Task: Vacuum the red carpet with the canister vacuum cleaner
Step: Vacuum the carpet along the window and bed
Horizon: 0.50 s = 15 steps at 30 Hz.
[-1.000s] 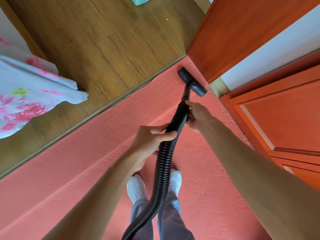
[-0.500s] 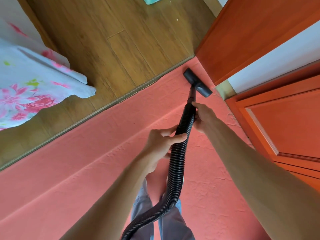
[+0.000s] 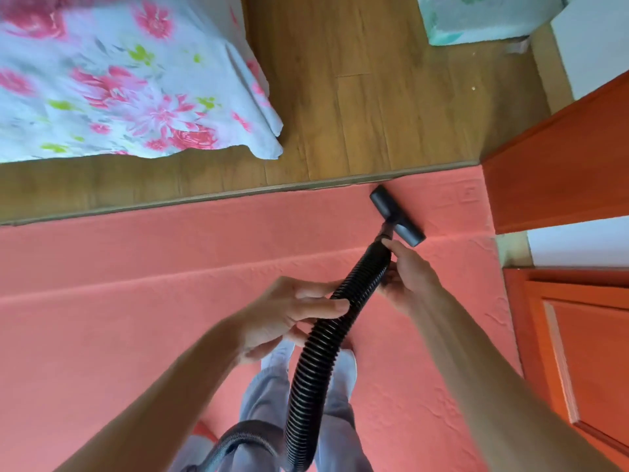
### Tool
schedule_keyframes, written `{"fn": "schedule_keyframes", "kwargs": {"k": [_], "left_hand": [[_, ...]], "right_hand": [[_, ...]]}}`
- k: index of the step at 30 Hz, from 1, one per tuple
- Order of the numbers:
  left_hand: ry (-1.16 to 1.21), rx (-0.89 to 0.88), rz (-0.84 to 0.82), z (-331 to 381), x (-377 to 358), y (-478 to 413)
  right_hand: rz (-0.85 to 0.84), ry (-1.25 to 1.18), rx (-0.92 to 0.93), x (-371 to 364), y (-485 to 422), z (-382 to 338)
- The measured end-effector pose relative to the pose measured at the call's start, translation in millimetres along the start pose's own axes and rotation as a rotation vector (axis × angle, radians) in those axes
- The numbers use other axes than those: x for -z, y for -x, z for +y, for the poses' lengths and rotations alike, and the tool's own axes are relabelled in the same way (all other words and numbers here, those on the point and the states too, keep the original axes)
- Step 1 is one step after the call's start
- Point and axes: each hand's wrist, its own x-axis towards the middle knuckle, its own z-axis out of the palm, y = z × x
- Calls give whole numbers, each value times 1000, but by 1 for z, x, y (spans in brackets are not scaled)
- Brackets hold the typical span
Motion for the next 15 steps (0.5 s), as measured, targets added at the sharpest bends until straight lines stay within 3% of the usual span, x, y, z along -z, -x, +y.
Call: {"fn": "schedule_keyframes", "kwargs": {"k": [8,15], "left_hand": [[216,-23,256,-53,-54,-19],[308,-98,203,-107,-93,20]], "right_hand": [[67,259,88,14,-21,16],[-16,474,53,50,8,41]]}}
